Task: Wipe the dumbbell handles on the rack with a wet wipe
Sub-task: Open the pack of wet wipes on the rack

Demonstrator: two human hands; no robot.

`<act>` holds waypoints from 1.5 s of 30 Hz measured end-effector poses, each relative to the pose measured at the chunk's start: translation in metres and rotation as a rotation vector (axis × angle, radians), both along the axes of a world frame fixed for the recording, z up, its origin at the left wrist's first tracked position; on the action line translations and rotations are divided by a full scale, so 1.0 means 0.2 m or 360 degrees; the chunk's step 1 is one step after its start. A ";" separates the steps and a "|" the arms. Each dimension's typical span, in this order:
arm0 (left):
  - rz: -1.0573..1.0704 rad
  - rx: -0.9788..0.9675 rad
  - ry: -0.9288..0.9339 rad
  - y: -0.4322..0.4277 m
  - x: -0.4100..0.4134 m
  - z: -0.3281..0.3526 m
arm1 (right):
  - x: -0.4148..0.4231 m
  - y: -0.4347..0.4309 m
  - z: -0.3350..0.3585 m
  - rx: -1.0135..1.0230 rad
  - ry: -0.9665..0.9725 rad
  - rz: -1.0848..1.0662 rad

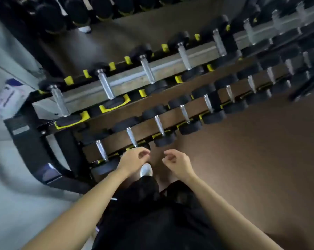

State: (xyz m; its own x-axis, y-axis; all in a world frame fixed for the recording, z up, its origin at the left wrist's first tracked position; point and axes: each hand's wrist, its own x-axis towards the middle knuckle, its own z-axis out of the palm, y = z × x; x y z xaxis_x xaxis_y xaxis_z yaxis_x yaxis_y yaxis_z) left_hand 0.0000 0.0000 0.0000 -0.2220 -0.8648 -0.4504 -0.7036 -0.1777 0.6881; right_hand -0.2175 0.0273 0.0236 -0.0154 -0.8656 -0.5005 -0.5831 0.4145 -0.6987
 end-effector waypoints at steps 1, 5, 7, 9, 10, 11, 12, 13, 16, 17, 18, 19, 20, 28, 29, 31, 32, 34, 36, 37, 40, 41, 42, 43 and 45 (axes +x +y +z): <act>0.0098 -0.0012 -0.0005 -0.03 0.07 0.00 | 0.05 -0.07 -0.01 -0.0023 -0.0012 0.0032; 0.0453 0.0003 -0.0019 -0.08 0.27 0.04 | 0.26 -0.34 0.04 -0.0002 0.0021 0.0262; 0.0627 0.0021 -0.0025 -0.09 0.35 0.05 | 0.35 -0.46 0.04 -0.0026 0.0016 0.0352; 0.0806 0.0041 -0.0030 -0.10 0.42 0.07 | 0.42 -0.57 0.02 -0.0050 -0.0048 0.0428; 0.0901 0.0032 -0.0019 -0.10 0.44 0.08 | 0.45 -0.62 0.01 -0.0070 -0.0083 0.0474; 0.1007 0.0028 -0.0002 -0.11 0.47 0.09 | 0.48 -0.68 0.01 -0.0079 -0.0109 0.0527; 0.1116 0.0028 0.0011 -0.11 0.49 0.11 | 0.52 -0.73 0.01 -0.0084 -0.0123 0.0582; 0.1235 0.0040 0.0026 -0.11 0.51 0.13 | 0.55 -0.78 0.00 -0.0091 -0.0136 0.0627; 0.1489 0.0082 0.0030 -0.12 0.59 0.15 | 0.67 -0.92 -0.02 -0.0106 -0.0199 0.0722; 0.1531 0.0086 0.0012 -0.12 0.63 0.15 | 0.72 -0.96 -0.03 -0.0119 -0.0214 0.0753; 0.1559 0.0094 -0.0008 -0.13 0.67 0.16 | 0.77 -0.99 -0.04 -0.0132 -0.0220 0.0794; 0.1589 0.0099 -0.0025 -0.13 0.71 0.17 | 0.82 -1.02 -0.04 -0.0142 -0.0225 0.0842; 0.1618 0.0099 -0.0043 -0.14 0.76 0.18 | 0.88 -1.04 -0.04 -0.0145 -0.0227 0.0891; 0.1615 -0.0270 -0.0473 -0.41 1.48 0.14 | 1.38 -1.13 -0.07 -0.0157 -0.0168 0.1039; 0.1574 -0.0319 -0.0519 -0.46 1.59 0.12 | 1.43 -1.14 -0.07 -0.0161 -0.0154 0.1053; 0.1457 -0.0402 -0.0652 -0.56 1.79 0.07 | 1.54 -1.14 -0.08 -0.0134 -0.0142 0.1044; 0.1388 -0.0426 -0.0730 -0.62 1.89 0.04 | 1.60 -1.15 -0.09 -0.0118 -0.0146 0.1025; 0.1278 -0.0453 -0.0879 -0.73 2.06 0.01 | 1.73 -1.16 -0.10 -0.0122 -0.0148 0.0995; 0.1207 -0.0493 -0.0961 -0.82 2.21 -0.03 | 1.87 -1.19 -0.11 -0.0153 -0.0161 0.0978; 0.1183 -0.0496 -0.0971 -0.84 2.27 -0.05 | 1.94 -1.20 -0.11 -0.0166 -0.0182 0.0979; 0.1086 -0.0497 -0.0957 -0.87 2.38 -0.11 | 2.15 -1.25 -0.09 -0.0178 -0.0222 0.1005; 0.1059 -0.0501 -0.0957 -0.88 2.40 -0.13 | 2.21 -1.27 -0.09 -0.0189 -0.0226 0.1019; 0.1048 -0.0516 -0.0957 -0.88 2.42 -0.13 | 2.28 -1.29 -0.08 -0.0215 -0.0219 0.1038; 0.1059 -0.0536 -0.0953 -0.88 2.43 -0.14 | 2.34 -1.31 -0.08 -0.0253 -0.0212 0.1058; 0.1149 -0.0576 -0.0932 -0.88 2.42 -0.15 | 2.46 -1.35 -0.09 -0.0364 -0.0228 0.1087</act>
State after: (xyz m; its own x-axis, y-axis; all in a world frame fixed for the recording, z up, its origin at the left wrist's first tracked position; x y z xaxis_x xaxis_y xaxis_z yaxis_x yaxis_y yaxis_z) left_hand 0.4847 -0.1756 -0.0294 0.5840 -0.8117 -0.0033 -0.7552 -0.5448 0.3644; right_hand 0.2741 -0.2420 0.0055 0.6168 -0.7420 -0.2628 -0.5558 -0.1741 -0.8129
